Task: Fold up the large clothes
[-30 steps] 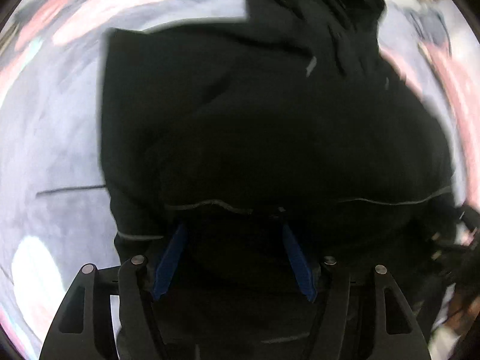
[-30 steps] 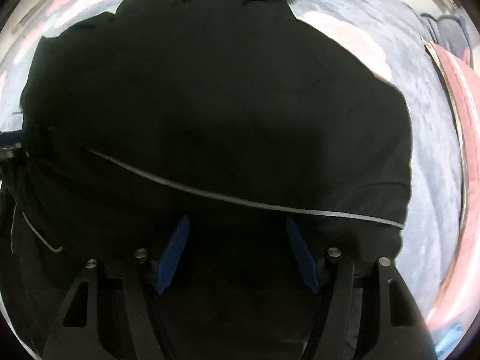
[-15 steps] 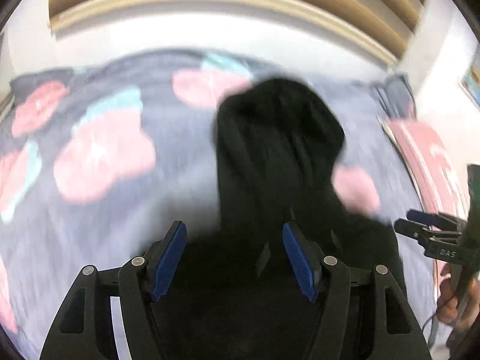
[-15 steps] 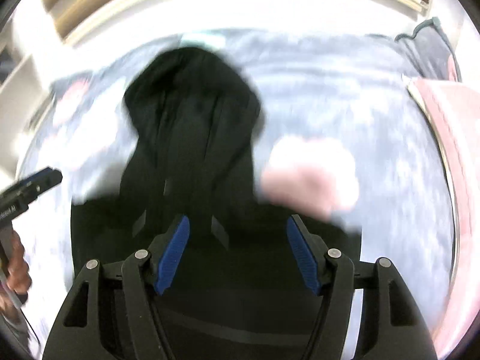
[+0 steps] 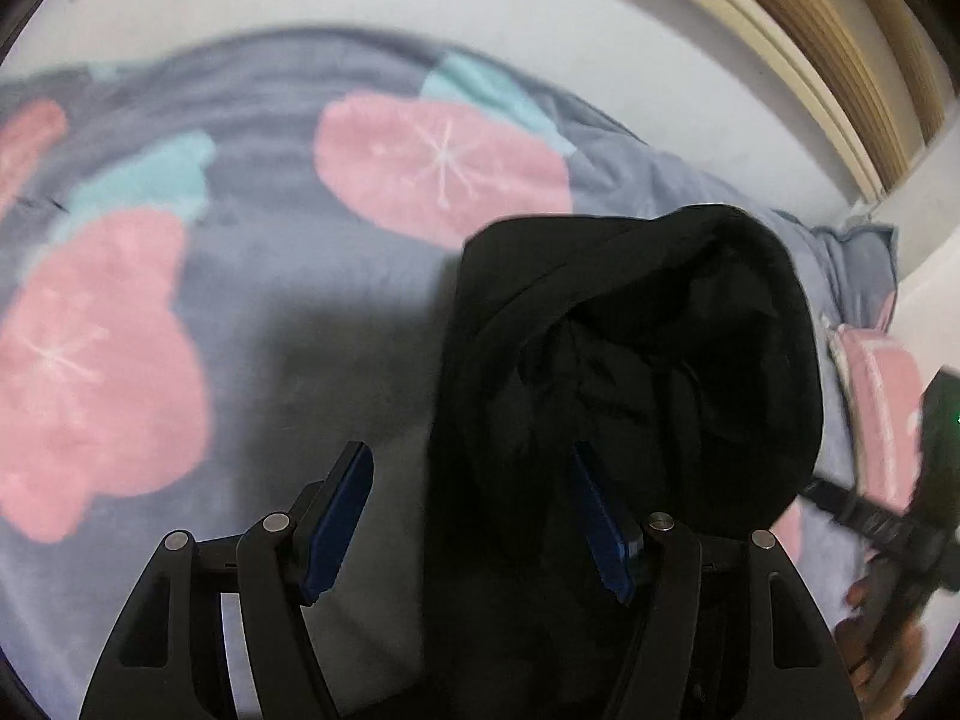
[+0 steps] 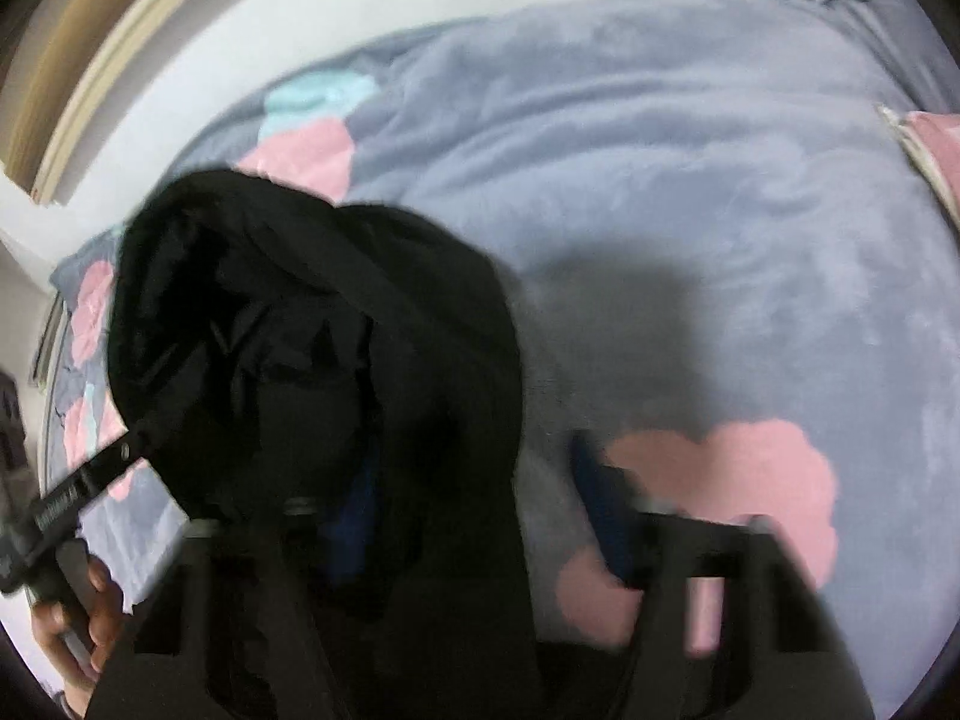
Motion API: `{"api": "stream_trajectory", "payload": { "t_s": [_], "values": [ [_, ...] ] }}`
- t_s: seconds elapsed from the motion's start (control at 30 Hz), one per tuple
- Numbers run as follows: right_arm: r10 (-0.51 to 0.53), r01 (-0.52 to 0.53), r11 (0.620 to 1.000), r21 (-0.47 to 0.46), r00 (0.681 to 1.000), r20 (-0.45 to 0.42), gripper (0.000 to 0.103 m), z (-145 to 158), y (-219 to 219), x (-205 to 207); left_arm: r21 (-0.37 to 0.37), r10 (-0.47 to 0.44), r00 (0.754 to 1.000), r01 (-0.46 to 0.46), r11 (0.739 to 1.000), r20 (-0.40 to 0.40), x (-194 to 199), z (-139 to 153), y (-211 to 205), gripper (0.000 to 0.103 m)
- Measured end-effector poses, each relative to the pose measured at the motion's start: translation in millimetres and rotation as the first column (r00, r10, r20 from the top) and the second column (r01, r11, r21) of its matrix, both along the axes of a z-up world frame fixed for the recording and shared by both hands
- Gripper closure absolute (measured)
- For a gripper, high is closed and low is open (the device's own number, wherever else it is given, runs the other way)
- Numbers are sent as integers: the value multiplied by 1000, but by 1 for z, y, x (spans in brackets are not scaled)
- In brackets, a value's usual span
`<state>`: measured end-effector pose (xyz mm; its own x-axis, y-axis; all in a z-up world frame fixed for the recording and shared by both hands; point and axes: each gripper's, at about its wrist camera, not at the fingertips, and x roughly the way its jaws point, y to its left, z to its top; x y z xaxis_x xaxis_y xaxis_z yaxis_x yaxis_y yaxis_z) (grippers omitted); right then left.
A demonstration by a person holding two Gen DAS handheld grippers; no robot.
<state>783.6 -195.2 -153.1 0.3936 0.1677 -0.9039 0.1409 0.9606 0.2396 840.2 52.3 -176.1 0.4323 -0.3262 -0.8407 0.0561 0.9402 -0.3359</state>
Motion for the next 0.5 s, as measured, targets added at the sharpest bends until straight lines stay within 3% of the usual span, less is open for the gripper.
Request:
{"api": "stream_trajectory", "payload": {
  "t_s": [0.03,0.07,0.17,0.27,0.3,0.37,0.43,0.47,0.5],
  "values": [
    [-1,1,999,-32,1000,-9,94,0,1,2,-13,26,1000,-26,1000,6,6,-2,4,51],
    [-16,16,1000,-19,1000,12,95,7,-9,-1,-11,44,999,-44,999,9,8,-1,7,96],
    [-56,48,996,75,992,110,96,34,-43,-29,-172,94,995,-89,981,17,-1,17,45,96],
    [-43,28,993,111,990,137,92,28,-56,-50,-337,68,997,-57,940,23,-34,27,82,91],
    [-25,15,997,75,991,131,89,19,-53,-53,-331,56,998,-45,943,23,-41,24,84,86],
    [-11,10,1000,22,998,65,89,-14,-47,-49,-245,38,999,-39,969,-9,-45,1,81,79],
    [-26,27,999,37,999,-24,88,-55,-49,-39,-122,19,991,-35,992,-134,-35,-52,73,76],
    [-33,37,997,63,998,-58,88,-72,-50,-36,-101,8,985,-26,995,-175,-32,-70,69,69],
    [-39,44,996,75,997,-61,86,-76,-51,-36,-116,-4,986,-16,993,-164,-31,-81,68,69]
  ]
}}
